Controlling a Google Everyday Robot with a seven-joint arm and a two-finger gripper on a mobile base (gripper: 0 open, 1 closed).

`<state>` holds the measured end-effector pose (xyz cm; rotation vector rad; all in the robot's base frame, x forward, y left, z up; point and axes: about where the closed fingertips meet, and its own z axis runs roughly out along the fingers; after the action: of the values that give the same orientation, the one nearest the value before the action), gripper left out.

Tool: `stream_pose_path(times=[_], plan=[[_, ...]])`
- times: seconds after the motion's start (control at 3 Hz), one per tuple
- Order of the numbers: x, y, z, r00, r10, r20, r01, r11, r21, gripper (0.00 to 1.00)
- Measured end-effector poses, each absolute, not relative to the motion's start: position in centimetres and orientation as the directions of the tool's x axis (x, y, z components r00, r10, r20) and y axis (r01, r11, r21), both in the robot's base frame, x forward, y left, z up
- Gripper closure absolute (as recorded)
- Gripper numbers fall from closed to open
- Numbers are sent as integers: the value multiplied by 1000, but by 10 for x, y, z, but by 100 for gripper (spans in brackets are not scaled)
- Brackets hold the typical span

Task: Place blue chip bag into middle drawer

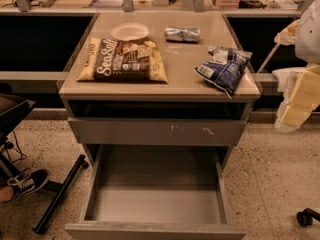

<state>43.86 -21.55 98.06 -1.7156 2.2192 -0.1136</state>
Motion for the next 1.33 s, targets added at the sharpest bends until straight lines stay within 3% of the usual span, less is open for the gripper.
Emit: stream_pose_path(times=[0.67,1.0,1.33], plan=[[462,-222,986,-220,-948,-230,-927,277,-253,0],[518,-229,985,-213,-937,-277,-932,280,-231,0],[535,-234,1005,-208,-928,-310,-911,299,-284,0]])
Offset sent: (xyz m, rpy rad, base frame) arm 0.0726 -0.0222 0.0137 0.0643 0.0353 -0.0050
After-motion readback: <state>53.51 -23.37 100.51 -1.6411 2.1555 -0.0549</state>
